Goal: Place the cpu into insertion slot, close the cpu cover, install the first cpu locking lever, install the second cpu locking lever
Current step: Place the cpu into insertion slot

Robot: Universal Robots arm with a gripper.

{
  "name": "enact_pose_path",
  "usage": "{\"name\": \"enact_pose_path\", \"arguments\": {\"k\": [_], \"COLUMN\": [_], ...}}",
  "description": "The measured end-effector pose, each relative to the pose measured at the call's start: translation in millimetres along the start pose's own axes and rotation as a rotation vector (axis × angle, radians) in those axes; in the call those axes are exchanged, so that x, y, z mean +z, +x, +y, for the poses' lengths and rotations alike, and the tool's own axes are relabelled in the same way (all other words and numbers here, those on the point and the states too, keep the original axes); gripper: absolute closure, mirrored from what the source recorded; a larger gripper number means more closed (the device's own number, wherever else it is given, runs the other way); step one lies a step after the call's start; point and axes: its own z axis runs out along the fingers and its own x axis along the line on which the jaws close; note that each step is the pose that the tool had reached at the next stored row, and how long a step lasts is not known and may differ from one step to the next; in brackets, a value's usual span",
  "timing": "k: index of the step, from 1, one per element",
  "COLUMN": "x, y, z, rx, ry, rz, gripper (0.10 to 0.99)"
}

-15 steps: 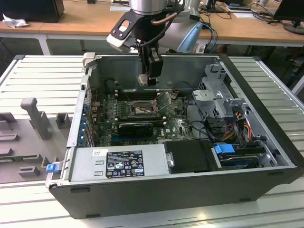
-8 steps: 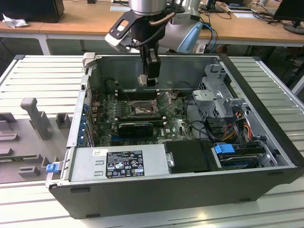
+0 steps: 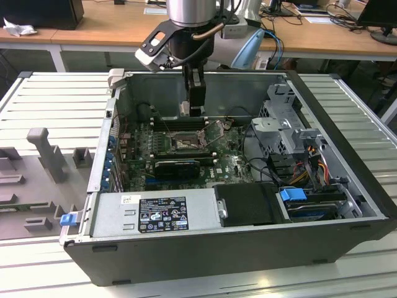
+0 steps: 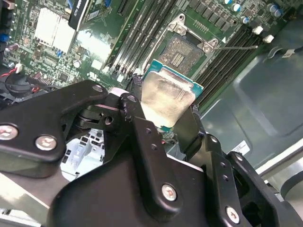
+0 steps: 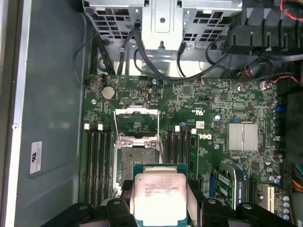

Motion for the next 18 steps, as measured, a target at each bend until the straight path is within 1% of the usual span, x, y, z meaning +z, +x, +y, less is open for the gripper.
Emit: {"name": "enact_pose_path", "arguments": {"k": [1, 2, 4, 6, 8, 10, 14, 15, 17, 18], "x": [3.2, 6.3, 10.0, 14.2, 18.3, 25.3, 34.6, 38.1, 42.4, 44.5], "y": [0.0, 0.1, 0.0, 0.4, 0.4, 1.8, 3.4, 3.7, 4.1, 4.3], "z": [-0.6, -0.9, -1.3, -1.7, -3.0, -4.1, -4.8, -5.1, -5.4, -5.6], "rx": [0.000, 0.012, 0.038, 0.046, 0.046, 0.046, 0.045, 0.038, 0.012, 0.008], "ry": [0.000, 0.000, -0.001, -0.001, -0.001, -0.001, -0.001, -0.001, 0.000, 0.000], "rz": [-0.0001, -0.0011, -0.0032, -0.0038, -0.0038, -0.0044, -0.0044, -0.0037, -0.0017, -0.0013], "gripper": [0.557, 0.557, 0.557, 0.557, 0.557, 0.557, 0.557, 0.557, 0.557, 0.557]}}
